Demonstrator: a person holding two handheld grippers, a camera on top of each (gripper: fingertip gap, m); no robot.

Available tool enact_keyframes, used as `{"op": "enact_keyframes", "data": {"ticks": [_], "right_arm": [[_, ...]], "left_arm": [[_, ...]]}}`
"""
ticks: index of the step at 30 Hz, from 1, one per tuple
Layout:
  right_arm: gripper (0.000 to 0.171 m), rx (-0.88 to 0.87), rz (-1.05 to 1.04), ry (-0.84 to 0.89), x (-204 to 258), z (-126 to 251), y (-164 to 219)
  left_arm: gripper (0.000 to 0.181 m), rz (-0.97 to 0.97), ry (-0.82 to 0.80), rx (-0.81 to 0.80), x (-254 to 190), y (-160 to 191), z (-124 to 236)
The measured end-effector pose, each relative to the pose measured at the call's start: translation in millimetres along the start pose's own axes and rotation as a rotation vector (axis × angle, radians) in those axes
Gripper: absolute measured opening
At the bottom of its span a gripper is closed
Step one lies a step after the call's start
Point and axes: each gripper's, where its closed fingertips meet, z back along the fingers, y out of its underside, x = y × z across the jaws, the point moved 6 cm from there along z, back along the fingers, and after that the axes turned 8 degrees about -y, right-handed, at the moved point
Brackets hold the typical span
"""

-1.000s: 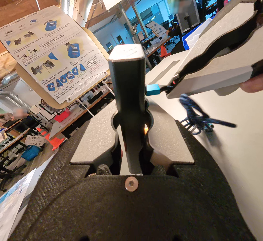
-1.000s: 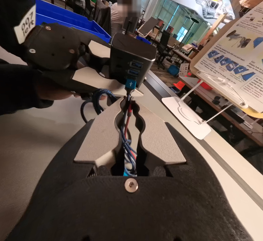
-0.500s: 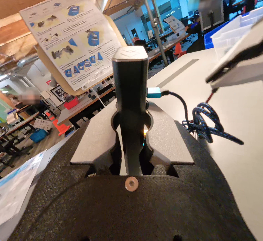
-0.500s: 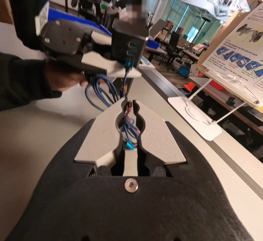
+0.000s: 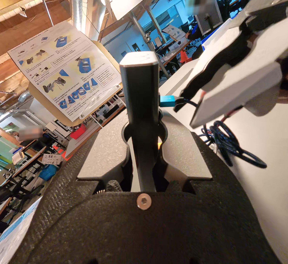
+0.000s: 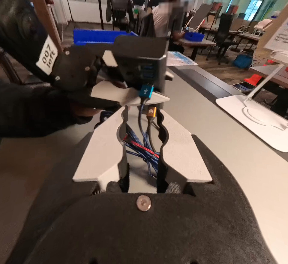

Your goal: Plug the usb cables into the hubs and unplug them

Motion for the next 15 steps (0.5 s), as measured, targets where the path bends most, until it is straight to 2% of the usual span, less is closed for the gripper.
{"op": "enact_keyframes", "data": {"ticks": [3, 4, 5, 8, 12, 15], "right_arm": [[0.031, 0.04, 0.046, 0.025, 6.6, -7.5, 3.5], [0.015, 0.047, 0.063, 0.088, 3.0, -7.8, 3.8], [0.008, 0.041, 0.078, 0.136, -0.3, -6.8, 2.7], [0.007, 0.022, 0.08, 0.117, 1.4, -5.3, 0.2], [0.018, -0.001, 0.076, 0.078, 4.4, -2.9, -3.9], [0.018, 0.028, 0.063, 0.104, 0.9, -3.5, -0.8]], "left_arm": [[0.031, -0.002, 0.003, 0.005, -2.4, 0.3, -0.4], [0.031, -0.001, 0.006, 0.006, -2.3, 0.9, -0.5], [0.031, -0.001, 0.004, 0.009, -2.1, 1.4, -0.6], [0.031, 0.007, 0.005, 0.009, -1.5, 1.3, -0.6], [0.031, 0.014, 0.004, 0.018, -0.1, 3.7, -1.1], [0.031, 0.002, 0.004, 0.012, -1.5, 2.5, -0.8]]}}
